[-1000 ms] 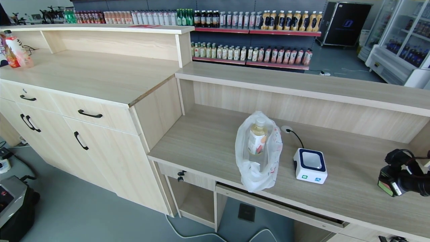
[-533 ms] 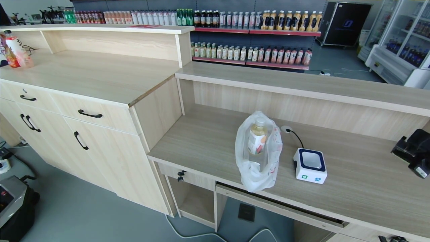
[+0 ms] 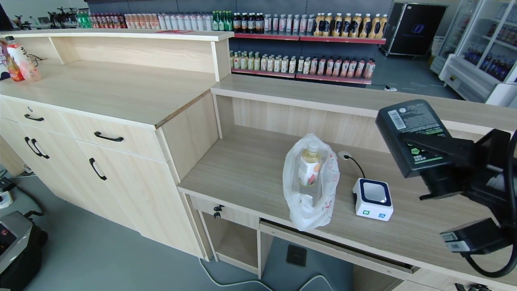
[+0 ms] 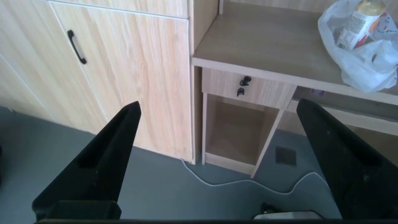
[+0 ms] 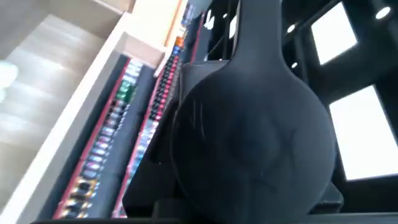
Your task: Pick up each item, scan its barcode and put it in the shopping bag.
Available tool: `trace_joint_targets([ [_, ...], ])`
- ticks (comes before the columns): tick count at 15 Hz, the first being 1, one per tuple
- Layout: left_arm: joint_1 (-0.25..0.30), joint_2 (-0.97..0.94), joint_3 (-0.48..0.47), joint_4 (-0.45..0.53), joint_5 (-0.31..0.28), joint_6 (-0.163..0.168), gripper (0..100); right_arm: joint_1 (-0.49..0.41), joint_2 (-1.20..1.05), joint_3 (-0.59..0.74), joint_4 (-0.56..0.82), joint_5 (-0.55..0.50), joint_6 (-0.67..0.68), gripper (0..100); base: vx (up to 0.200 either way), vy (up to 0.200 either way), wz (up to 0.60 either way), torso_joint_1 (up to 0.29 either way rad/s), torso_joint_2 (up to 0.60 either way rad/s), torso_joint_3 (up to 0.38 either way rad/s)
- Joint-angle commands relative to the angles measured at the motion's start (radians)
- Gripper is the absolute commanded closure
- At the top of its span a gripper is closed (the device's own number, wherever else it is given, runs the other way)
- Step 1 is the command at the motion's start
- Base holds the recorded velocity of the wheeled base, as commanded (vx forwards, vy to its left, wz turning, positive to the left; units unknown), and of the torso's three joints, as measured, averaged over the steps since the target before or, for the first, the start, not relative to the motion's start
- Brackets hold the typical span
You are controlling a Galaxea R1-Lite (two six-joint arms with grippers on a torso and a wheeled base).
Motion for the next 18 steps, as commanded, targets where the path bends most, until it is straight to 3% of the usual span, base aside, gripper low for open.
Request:
trace_joint_targets([
  [1, 0.000, 0.000, 0.000, -0.001, 0.000, 0.000, 0, 0.275, -0.032, 0.034, -0.047, 0.011, -0.242, 100, 0.000, 0.000, 0.00, 0.000, 0.00, 0.000],
  [4, 0.000, 0.000, 0.000, -0.001, 0.000, 0.000, 0, 0.286, -0.063, 0.037, -0.064, 0.014, -0.282, 100, 0.000, 0.000, 0.00, 0.000, 0.00, 0.000],
  [7, 0.000, 0.000, 0.000, -0.001, 0.000, 0.000, 0, 0.284, -0.127, 0.040, -0.058, 0.129, -0.301, 100, 0.000, 0.000, 0.00, 0.000, 0.00, 0.000],
  [12, 0.000, 0.000, 0.000, -0.001, 0.000, 0.000, 0, 0.284, -0.124, 0.048, -0.049, 0.155, -0.293, 100, 0.000, 0.000, 0.00, 0.000, 0.00, 0.000],
  [13, 0.000, 0.000, 0.000, -0.001, 0.000, 0.000, 0, 0.279, -0.120, 0.051, -0.029, 0.175, -0.292, 100, 0.000, 0.000, 0.00, 0.000, 0.00, 0.000],
  [16, 0.000, 0.000, 0.000, -0.001, 0.000, 0.000, 0, 0.275, -0.115, 0.054, 0.209, 0.257, -0.364, 100, 0.000, 0.000, 0.00, 0.000, 0.00, 0.000],
  [18, 0.000, 0.000, 0.000, 0.001, 0.000, 0.000, 0, 0.281, -0.126, 0.054, 0.246, 0.257, -0.368, 100, 0.000, 0.000, 0.00, 0.000, 0.00, 0.000],
])
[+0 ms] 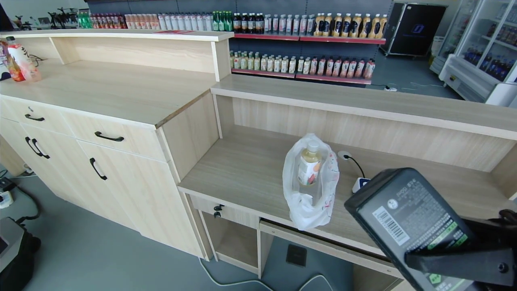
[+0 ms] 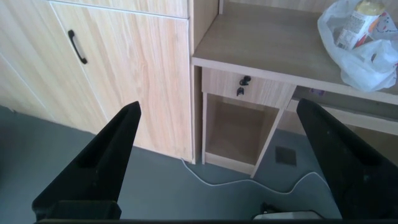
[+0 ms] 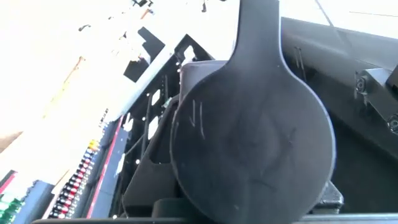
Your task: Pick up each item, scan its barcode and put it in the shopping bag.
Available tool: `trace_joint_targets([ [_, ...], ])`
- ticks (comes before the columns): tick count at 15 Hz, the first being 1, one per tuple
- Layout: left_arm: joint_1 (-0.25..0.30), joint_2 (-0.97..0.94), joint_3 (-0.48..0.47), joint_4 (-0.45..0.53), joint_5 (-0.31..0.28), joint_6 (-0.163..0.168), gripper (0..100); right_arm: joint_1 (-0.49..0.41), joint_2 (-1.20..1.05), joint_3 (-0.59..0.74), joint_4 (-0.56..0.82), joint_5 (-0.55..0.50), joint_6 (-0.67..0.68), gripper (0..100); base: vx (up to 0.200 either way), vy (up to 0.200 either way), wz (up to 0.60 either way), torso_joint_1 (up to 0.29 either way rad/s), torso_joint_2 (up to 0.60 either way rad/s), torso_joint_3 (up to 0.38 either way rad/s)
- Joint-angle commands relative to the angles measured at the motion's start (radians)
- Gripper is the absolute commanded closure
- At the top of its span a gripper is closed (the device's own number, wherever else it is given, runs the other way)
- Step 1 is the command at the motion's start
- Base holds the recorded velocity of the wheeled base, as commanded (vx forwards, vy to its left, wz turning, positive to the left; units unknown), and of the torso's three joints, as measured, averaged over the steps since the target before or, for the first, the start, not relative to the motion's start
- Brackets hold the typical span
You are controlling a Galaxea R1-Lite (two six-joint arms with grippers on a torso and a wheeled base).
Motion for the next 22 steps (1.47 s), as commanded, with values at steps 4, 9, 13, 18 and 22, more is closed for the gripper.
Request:
trace_joint_targets([
  [4, 0.000, 0.000, 0.000, -0.001, 0.000, 0.000, 0, 0.042, -0.002, -0.004, 0.018, 0.001, 0.022, 100, 0.000, 0.000, 0.00, 0.000, 0.00, 0.000],
  [9, 0.000, 0.000, 0.000, -0.001, 0.000, 0.000, 0, 0.068, -0.016, -0.005, 0.023, 0.001, 0.037, 100, 0.000, 0.000, 0.00, 0.000, 0.00, 0.000],
  [13, 0.000, 0.000, 0.000, -0.001, 0.000, 0.000, 0, 0.068, -0.034, -0.004, 0.026, 0.003, 0.038, 100, 0.000, 0.000, 0.00, 0.000, 0.00, 0.000],
  [18, 0.000, 0.000, 0.000, -0.001, 0.000, 0.000, 0, 0.068, -0.044, -0.004, 0.026, 0.004, 0.038, 100, 0.000, 0.000, 0.00, 0.000, 0.00, 0.000],
  [22, 0.000, 0.000, 0.000, -0.001, 0.000, 0.000, 0, 0.068, -0.048, -0.002, 0.026, 0.016, 0.038, 100, 0.000, 0.000, 0.00, 0.000, 0.00, 0.000],
])
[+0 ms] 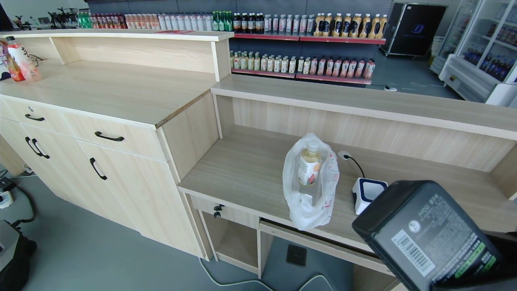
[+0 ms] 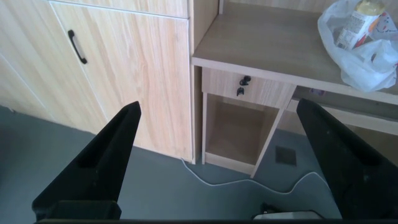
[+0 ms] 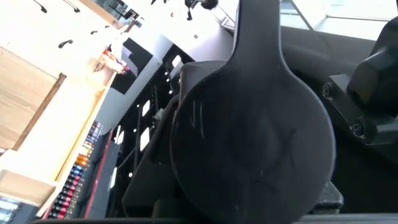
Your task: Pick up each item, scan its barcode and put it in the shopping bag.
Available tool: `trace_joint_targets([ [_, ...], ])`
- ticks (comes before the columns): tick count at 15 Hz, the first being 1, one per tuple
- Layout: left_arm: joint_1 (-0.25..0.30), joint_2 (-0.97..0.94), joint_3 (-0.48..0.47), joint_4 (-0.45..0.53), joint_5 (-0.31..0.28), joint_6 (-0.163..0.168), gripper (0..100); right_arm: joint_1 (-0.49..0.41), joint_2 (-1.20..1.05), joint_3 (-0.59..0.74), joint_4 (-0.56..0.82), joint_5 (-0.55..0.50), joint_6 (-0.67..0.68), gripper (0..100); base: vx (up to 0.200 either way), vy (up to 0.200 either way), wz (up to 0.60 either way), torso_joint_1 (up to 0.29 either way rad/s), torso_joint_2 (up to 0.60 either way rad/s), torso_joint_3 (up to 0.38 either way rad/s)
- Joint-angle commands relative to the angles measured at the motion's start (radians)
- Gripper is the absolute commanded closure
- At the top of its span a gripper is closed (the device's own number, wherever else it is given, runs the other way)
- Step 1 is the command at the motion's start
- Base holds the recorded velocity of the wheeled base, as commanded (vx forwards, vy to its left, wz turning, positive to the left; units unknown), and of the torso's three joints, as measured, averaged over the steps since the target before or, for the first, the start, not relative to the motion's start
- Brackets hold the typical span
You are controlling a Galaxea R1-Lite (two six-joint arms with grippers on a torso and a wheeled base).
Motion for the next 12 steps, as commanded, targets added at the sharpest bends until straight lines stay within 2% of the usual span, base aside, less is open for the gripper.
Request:
trace_joint_targets([
  [1, 0.000, 0.000, 0.000, 0.000, 0.000, 0.000, 0, 0.001, 0.002, 0.000, 0.000, 0.007, 0.000, 100, 0.000, 0.000, 0.00, 0.000, 0.00, 0.000],
  [3, 0.000, 0.000, 0.000, 0.000, 0.000, 0.000, 0, 0.001, 0.001, -0.002, 0.000, 0.007, 0.014, 100, 0.000, 0.000, 0.00, 0.000, 0.00, 0.000],
  [5, 0.000, 0.000, 0.000, 0.000, 0.000, 0.000, 0, -0.059, 0.001, -0.003, 0.000, 0.001, 0.153, 100, 0.000, 0.000, 0.00, 0.000, 0.00, 0.000],
  [6, 0.000, 0.000, 0.000, 0.000, 0.000, 0.000, 0, -0.240, -0.018, -0.003, 0.000, -0.045, 0.348, 100, 0.000, 0.000, 0.00, 0.000, 0.00, 0.000],
  [8, 0.000, 0.000, 0.000, 0.000, 0.000, 0.000, 0, -0.534, -0.058, 0.003, 0.035, -0.180, 0.727, 100, 0.000, 0.000, 0.00, 0.000, 0.00, 0.000],
  [9, 0.000, 0.000, 0.000, 0.000, 0.000, 0.000, 0, -0.586, -0.059, 0.001, 0.058, -0.212, 0.807, 100, 0.000, 0.000, 0.00, 0.000, 0.00, 0.000],
  [10, 0.000, 0.000, 0.000, 0.000, 0.000, 0.000, 0, -0.737, -0.067, -0.014, 0.079, -0.306, 1.024, 100, 0.000, 0.000, 0.00, 0.000, 0.00, 0.000],
  [11, 0.000, 0.000, 0.000, 0.000, 0.000, 0.000, 0, -0.816, -0.065, -0.022, 0.079, -0.349, 1.126, 100, 0.000, 0.000, 0.00, 0.000, 0.00, 0.000],
  [12, 0.000, 0.000, 0.000, 0.000, 0.000, 0.000, 0, -0.865, -0.065, -0.013, 0.081, -0.336, 1.212, 100, 0.000, 0.000, 0.00, 0.000, 0.00, 0.000],
])
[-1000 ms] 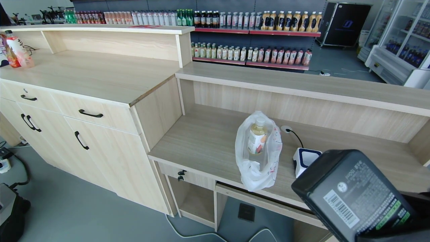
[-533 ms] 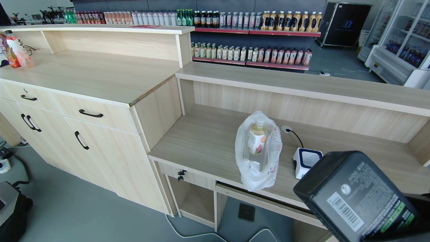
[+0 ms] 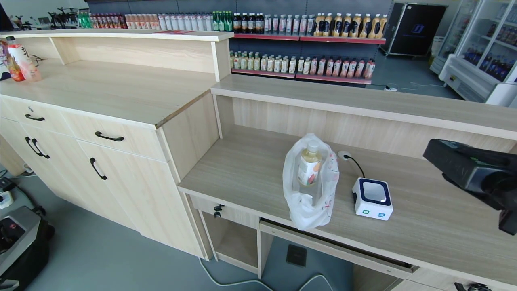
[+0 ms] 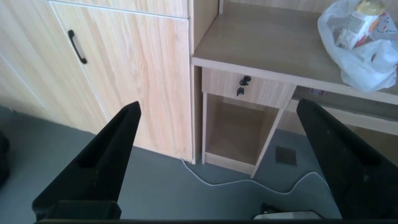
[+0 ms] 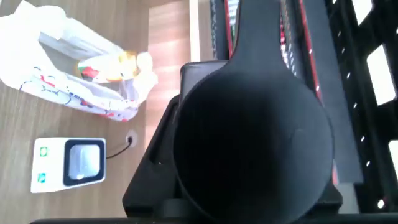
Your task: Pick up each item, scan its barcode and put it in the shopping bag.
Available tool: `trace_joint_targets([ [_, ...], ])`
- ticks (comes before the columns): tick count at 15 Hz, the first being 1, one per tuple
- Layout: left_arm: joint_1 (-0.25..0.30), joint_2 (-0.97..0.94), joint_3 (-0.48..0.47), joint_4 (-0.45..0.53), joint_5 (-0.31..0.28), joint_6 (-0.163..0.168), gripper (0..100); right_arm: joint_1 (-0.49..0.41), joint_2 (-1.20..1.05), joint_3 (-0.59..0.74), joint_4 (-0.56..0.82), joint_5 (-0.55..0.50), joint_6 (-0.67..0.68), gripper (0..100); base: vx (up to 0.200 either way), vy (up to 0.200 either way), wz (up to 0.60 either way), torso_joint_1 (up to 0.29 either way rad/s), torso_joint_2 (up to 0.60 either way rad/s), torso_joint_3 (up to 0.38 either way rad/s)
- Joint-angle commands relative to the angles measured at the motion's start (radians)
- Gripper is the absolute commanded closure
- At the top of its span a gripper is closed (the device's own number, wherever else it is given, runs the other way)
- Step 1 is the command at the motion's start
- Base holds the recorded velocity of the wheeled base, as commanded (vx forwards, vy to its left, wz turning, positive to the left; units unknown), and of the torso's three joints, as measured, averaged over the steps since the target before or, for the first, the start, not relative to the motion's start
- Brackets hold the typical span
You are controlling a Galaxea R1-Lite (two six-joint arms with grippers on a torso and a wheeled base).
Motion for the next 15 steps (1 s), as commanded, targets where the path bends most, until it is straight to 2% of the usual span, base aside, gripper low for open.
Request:
trace_joint_targets([
  [1, 0.000, 0.000, 0.000, 0.000, 0.000, 0.000, 0, -0.226, -0.019, 0.010, 0.019, -0.030, 0.223, 100, 0.000, 0.000, 0.00, 0.000, 0.00, 0.000],
  [2, 0.000, 0.000, 0.000, 0.000, 0.000, 0.000, 0, -0.255, -0.014, 0.014, 0.025, 0.010, 0.281, 100, 0.000, 0.000, 0.00, 0.000, 0.00, 0.000],
  [5, 0.000, 0.000, 0.000, 0.000, 0.000, 0.000, 0, -0.303, 0.020, 0.013, 0.025, 0.027, 0.430, 100, 0.000, 0.000, 0.00, 0.000, 0.00, 0.000],
  [8, 0.000, 0.000, 0.000, 0.000, 0.000, 0.000, 0, -0.303, 0.024, 0.010, 0.024, 0.024, 0.577, 100, 0.000, 0.000, 0.60, 0.002, 0.00, 0.004],
  [9, 0.000, 0.000, 0.000, 0.001, 0.000, 0.000, 0, -0.301, 0.029, 0.007, 0.022, 0.001, 0.640, 100, 0.000, 0.000, 0.60, 0.002, 0.00, 0.002],
  [12, 0.000, 0.000, 0.000, 0.000, 0.000, 0.000, 0, -0.253, 0.093, -0.030, 0.025, -0.203, 0.872, 100, 0.000, 0.000, 0.60, 0.004, 0.01, 0.001],
  [13, 0.000, 0.000, 0.000, 0.000, 0.000, 0.000, 0, -0.238, 0.133, -0.049, 0.031, -0.220, 0.993, 100, 0.000, 0.000, 0.60, 0.002, 0.00, 0.002],
  [15, 0.000, 0.000, 0.000, 0.000, 0.000, 0.000, 0, -0.232, 0.254, -0.124, 0.082, -0.215, 1.252, 100, 0.000, 0.000, 0.00, 0.000, 0.00, 0.000],
])
